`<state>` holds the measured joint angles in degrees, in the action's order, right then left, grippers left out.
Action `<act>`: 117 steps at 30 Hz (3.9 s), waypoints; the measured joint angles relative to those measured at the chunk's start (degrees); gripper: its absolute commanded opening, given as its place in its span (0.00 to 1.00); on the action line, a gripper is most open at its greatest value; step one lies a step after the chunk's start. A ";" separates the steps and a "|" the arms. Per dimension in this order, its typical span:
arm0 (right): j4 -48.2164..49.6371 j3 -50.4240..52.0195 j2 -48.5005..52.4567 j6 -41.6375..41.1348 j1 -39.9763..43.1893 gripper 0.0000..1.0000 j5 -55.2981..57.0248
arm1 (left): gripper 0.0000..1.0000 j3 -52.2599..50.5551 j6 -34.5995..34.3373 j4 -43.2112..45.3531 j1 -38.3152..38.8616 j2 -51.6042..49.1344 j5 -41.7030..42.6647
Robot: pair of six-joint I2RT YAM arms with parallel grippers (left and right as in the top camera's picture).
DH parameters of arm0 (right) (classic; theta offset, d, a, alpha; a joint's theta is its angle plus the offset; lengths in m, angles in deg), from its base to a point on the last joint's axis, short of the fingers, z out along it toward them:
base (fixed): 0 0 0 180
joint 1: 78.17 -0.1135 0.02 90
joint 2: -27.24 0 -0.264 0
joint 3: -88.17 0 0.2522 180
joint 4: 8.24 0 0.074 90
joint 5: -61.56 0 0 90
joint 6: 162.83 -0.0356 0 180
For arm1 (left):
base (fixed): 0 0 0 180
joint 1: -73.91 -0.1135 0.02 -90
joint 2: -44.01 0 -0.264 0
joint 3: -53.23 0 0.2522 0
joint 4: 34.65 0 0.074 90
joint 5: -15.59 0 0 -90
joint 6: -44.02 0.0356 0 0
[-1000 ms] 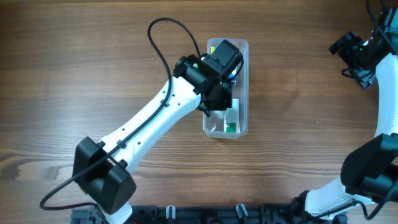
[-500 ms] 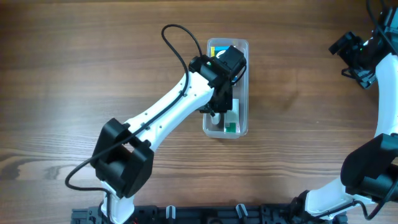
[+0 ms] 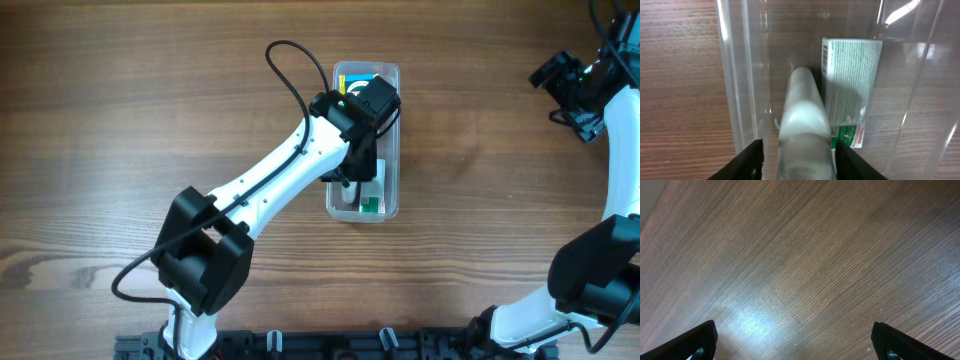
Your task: Pack container
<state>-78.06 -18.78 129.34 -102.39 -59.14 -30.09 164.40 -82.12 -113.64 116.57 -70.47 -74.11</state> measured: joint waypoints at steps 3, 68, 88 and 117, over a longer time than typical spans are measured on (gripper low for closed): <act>-0.02 0.00 0.00 -0.02 0.00 1.00 0.02 | 0.63 0.28 0.07 0.20 -0.02 0.00 -0.96; 0.00 0.02 0.00 -0.02 0.00 1.00 0.02 | 0.99 -80.08 7.69 63.17 3.15 77.96 -8.79; 0.07 0.02 0.00 -0.02 0.00 1.00 0.02 | 1.00 -96.70 12.31 61.81 -30.14 109.85 9.46; 0.22 0.02 0.00 -0.02 0.00 1.00 0.02 | 1.00 -96.70 18.08 62.03 -38.64 113.68 11.85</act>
<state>-77.84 -18.75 129.34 -102.41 -59.14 -30.07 67.70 -64.04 -51.61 77.92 43.21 -62.27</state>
